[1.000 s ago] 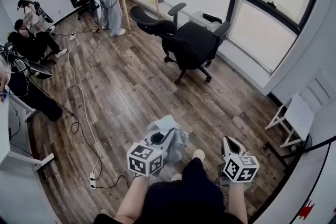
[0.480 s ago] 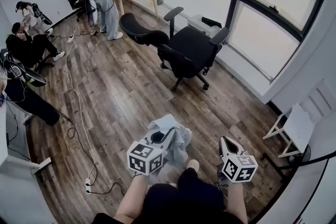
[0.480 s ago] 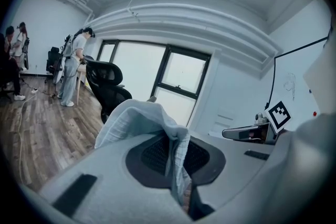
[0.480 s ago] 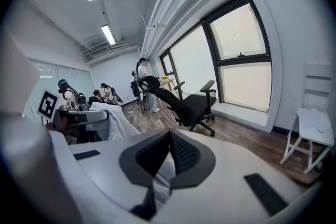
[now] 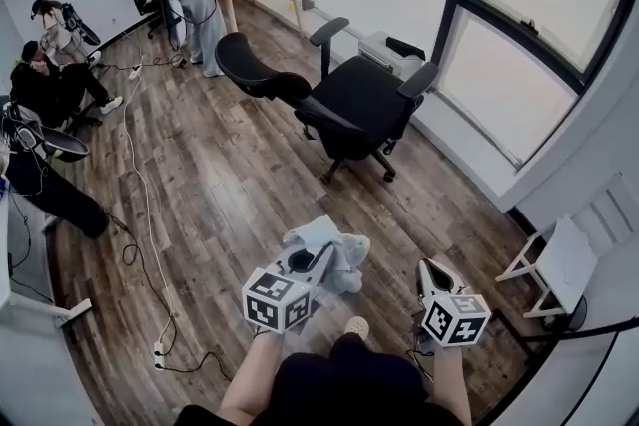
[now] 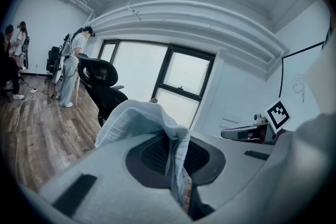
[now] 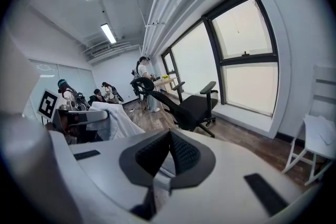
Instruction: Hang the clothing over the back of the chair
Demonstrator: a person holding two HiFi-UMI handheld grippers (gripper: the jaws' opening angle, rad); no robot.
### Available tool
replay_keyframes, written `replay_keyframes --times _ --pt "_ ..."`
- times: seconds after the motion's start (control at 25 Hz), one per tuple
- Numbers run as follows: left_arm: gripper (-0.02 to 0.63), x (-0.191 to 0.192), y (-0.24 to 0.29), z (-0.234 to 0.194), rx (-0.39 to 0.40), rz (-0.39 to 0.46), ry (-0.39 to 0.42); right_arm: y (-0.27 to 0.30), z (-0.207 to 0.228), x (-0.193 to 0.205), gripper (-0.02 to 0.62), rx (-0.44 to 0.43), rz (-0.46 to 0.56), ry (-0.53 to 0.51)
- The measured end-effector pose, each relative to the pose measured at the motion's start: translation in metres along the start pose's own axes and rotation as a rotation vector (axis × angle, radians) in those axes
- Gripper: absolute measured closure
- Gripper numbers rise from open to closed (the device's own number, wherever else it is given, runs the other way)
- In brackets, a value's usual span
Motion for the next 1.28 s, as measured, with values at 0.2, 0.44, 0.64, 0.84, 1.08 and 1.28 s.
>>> replay_keyframes --times 0.2,0.44,0.64,0.84,1.08,1.28 --pt "0.586 -0.009 0.021 -0.004 -0.020 0.002 -0.001 0.015 0.018 -0.013 0.595 -0.015 -0.004 -0.010" --pt "0.586 -0.020 0.040 -0.005 -0.046 0.019 0.010 0.028 0.036 -0.031 0.595 -0.040 0.013 -0.036" --pt "0.586 -0.023 0.048 -0.002 -0.059 0.031 0.012 0.033 0.044 -0.036 0.595 -0.056 0.017 -0.049" --pt "0.586 -0.021 0.049 0.004 -0.050 0.021 0.012 0.033 0.045 -0.029 0.595 -0.066 0.000 -0.044" --pt "0.586 -0.007 0.048 0.014 -0.043 -0.009 0.006 0.030 0.045 -0.012 0.595 -0.075 -0.019 -0.014" --pt "0.586 0.001 0.048 0.016 -0.038 -0.036 -0.003 0.030 0.046 0.002 0.595 -0.074 -0.044 0.017"
Point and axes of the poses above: the fingertips, and each gripper's own axes: y forward along the fingers, z to its right, x out of its underside, the point moved 5 cm from there along -y, backward along the fingers, and after that the axes turned 8 degrees about -z, right-handed, at the moved point
